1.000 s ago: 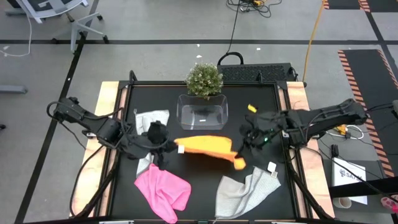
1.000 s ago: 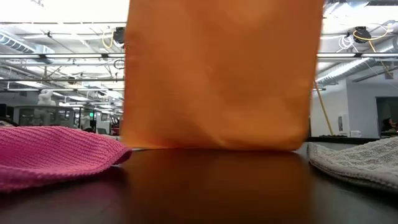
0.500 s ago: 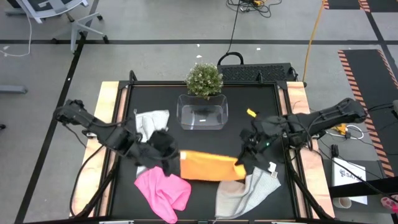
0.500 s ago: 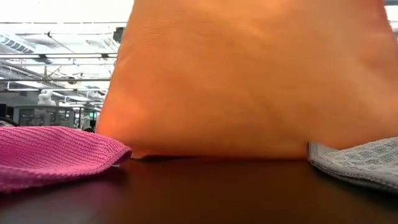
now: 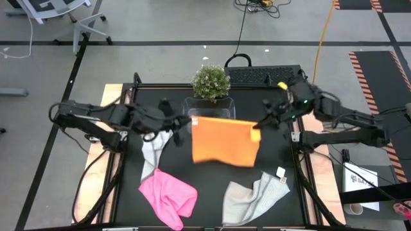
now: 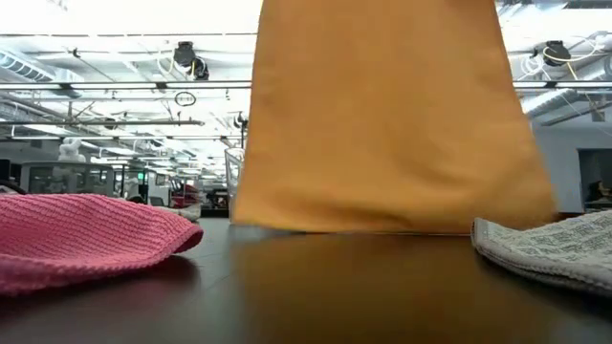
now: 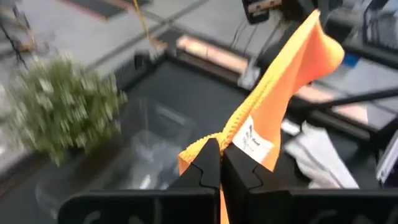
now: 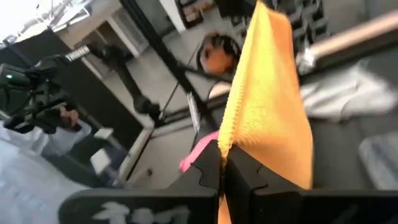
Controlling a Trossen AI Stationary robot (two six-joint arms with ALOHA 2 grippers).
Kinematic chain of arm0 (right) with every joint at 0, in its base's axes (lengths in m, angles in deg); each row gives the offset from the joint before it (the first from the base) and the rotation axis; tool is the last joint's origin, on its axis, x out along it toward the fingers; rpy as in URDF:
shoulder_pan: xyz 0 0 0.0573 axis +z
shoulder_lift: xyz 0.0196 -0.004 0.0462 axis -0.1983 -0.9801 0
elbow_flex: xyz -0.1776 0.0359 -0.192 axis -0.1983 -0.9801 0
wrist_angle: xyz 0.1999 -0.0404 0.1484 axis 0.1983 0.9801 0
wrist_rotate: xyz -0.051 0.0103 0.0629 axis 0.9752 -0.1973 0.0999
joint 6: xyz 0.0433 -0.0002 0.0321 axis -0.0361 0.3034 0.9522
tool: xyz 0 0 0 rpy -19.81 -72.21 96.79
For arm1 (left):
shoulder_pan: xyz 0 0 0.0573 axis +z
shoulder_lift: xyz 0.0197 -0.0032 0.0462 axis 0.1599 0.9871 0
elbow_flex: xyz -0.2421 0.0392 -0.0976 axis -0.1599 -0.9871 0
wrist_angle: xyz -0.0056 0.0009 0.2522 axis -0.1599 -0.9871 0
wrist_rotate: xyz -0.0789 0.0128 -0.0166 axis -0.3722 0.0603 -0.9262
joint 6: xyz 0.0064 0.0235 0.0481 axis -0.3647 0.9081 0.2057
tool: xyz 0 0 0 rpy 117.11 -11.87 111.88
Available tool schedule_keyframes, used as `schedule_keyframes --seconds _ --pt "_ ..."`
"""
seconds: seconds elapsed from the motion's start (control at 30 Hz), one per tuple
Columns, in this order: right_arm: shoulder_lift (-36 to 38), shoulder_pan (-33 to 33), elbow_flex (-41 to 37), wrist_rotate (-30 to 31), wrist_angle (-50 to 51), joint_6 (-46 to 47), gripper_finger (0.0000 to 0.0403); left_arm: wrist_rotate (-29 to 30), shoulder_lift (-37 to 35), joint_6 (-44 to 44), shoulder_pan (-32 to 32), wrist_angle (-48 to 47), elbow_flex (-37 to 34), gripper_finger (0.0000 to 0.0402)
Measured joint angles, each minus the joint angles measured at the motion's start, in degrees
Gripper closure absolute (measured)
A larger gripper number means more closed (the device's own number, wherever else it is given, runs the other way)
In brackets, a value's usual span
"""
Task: Fold microfiber towels
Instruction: Fold the orange microfiber towel on the table
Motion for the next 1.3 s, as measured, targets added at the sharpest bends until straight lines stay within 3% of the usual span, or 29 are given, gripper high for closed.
schedule_keyframes --seconds 0.13,0.33,0.6,0.8,1.03,1.17,1.3 --pt "-0.85 -2.75 5.19 -2.23 1.19 -2.79 0.0403 -0.05 -2.50 4.67 1.28 4.70 0.00 0.0401" --pt "-5.09 -4.24 12.04 -3.55 8.56 -7.35 0.0403 0.06 -4.38 5.90 1.40 3.05 0.00 0.0401" --pt "-9.67 -1.25 8.59 -4.29 15.18 -4.73 0.0403 -3.06 -2.83 -3.77 -1.21 -8.79 -0.07 0.0401" --pt "-10.41 7.47 4.11 -6.86 11.93 7.05 0.0403 -9.98 0.02 -12.15 -6.14 -9.70 -0.02 0.0401" --pt "-10.41 18.25 0.90 -6.69 -1.57 18.60 0.0403 -11.55 3.20 -18.88 -12.21 -8.12 -0.02 0.0401" --pt "-9.25 18.46 0.87 -6.72 -6.71 17.73 0.0403 -7.09 2.81 -16.19 -12.45 -5.24 -0.02 0.0401" --pt "-6.12 13.57 0.87 -6.74 -5.37 14.92 0.0403 -3.02 0.33 -9.62 -10.59 -2.71 -0.02 0.0401"
